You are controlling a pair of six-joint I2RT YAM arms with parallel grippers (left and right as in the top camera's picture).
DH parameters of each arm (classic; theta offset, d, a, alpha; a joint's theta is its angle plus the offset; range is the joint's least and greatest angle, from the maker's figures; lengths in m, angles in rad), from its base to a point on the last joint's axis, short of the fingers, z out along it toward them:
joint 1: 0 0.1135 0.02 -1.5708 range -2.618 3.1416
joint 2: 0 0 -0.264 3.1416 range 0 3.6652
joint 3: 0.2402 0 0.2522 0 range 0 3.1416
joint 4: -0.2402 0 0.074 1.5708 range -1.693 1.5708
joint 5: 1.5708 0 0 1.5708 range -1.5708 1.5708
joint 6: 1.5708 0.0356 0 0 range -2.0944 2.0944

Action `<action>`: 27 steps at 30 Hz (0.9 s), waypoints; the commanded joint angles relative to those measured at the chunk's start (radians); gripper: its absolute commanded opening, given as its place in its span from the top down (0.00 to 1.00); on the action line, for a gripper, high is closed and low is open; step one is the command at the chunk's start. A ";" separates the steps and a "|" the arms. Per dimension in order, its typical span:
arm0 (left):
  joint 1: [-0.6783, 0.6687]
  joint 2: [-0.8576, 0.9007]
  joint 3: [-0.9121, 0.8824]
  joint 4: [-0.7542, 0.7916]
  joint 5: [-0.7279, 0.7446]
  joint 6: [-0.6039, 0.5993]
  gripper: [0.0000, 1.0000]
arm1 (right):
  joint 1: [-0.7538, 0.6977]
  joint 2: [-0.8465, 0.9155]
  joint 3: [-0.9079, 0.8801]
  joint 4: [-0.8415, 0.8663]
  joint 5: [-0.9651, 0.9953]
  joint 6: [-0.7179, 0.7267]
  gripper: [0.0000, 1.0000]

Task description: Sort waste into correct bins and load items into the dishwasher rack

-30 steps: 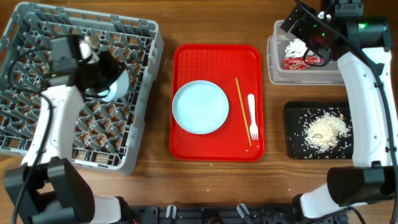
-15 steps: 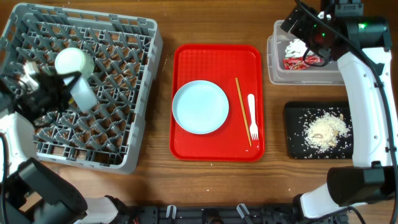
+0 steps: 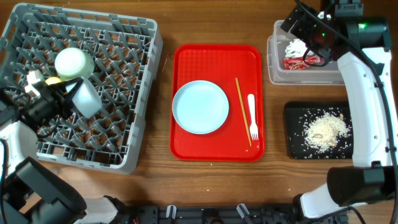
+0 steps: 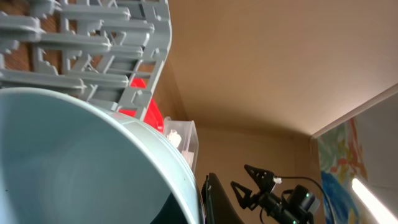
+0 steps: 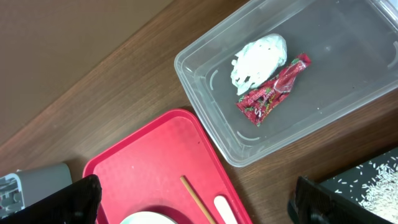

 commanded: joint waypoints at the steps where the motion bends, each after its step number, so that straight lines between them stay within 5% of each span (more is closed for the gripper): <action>1: 0.013 -0.002 -0.025 0.000 0.005 0.039 0.96 | 0.000 0.014 -0.008 0.003 0.017 0.005 0.00; 11: 0.014 0.021 -0.075 0.026 -0.066 0.069 0.96 | 0.000 0.014 -0.008 0.003 0.017 0.005 0.00; 13: 0.014 0.021 -0.075 0.026 -0.074 0.069 0.89 | 0.000 0.014 -0.008 0.003 0.017 0.005 0.00; 17: 0.027 0.012 -0.074 0.024 -0.095 0.075 0.56 | 0.000 0.014 -0.008 0.003 0.017 0.005 0.00; 24: 0.177 -0.076 -0.074 -0.116 -0.307 0.113 0.51 | 0.000 0.014 -0.008 0.003 0.017 0.005 0.00; 27: 0.244 -0.143 -0.073 -0.196 -0.447 0.118 0.40 | 0.000 0.014 -0.008 0.003 0.017 0.005 0.00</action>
